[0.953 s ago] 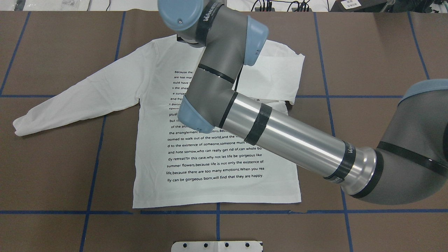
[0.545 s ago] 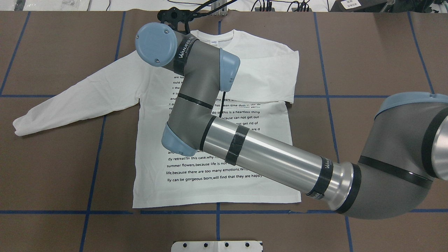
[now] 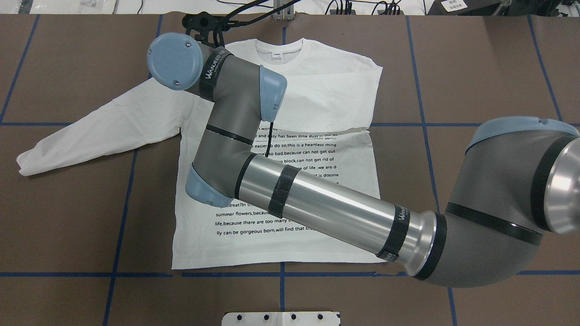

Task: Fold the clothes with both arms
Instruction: 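Fold the held sleeve across the shirt body with the right gripper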

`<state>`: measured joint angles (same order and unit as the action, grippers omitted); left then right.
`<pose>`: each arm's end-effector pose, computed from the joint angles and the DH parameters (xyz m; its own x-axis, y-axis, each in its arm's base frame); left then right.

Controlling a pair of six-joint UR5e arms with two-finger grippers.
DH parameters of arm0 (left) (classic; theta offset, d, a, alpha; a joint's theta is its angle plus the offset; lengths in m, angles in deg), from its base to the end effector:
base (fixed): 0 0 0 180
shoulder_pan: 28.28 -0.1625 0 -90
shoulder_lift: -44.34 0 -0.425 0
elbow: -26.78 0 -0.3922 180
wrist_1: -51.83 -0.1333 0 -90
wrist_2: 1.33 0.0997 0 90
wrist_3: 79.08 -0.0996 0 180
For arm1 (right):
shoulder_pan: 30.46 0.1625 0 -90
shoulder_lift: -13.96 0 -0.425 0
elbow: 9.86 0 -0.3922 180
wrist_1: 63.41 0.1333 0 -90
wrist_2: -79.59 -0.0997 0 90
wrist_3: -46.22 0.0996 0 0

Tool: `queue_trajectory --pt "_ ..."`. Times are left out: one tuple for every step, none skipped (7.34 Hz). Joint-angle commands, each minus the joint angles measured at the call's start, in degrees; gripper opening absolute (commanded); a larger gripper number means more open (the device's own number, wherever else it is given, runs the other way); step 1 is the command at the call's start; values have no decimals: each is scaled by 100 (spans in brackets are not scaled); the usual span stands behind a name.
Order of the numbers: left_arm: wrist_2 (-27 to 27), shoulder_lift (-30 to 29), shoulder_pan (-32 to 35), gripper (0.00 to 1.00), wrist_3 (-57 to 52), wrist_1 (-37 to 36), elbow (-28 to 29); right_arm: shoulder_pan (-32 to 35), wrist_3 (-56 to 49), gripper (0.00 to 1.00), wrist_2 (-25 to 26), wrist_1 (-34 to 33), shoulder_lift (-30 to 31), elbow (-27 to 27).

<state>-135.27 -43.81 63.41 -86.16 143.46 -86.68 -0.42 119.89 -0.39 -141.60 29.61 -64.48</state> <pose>-0.0780 -0.4687 0.4694 0.7256 0.3637 -0.5841 -0.0628 0.8803 0.4702 -0.6632 -0.5575 0.0153 0.6967 0.0830 0.7125 -0.4312 0.8423 0.3234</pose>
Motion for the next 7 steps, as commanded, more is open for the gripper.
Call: queue_trajectory --pt "0 0 -2 100 -3 -5 9 -42 383 41 0 243 -97 189" --pt "0 8 -2 100 5 -5 9 -42 454 98 0 226 -202 197" --pt "0 8 6 100 6 4 9 -33 463 100 0 226 -212 215" --pt "0 8 7 100 -3 4 9 -7 455 100 0 209 -229 215" --pt "9 8 -2 100 5 4 9 89 420 100 -52 182 -255 215" --pt "17 -96 -11 100 14 30 -9 247 324 100 -348 60 -256 189" --pt "52 -332 -20 100 6 256 9 544 53 100 -1047 -446 -221 -29"
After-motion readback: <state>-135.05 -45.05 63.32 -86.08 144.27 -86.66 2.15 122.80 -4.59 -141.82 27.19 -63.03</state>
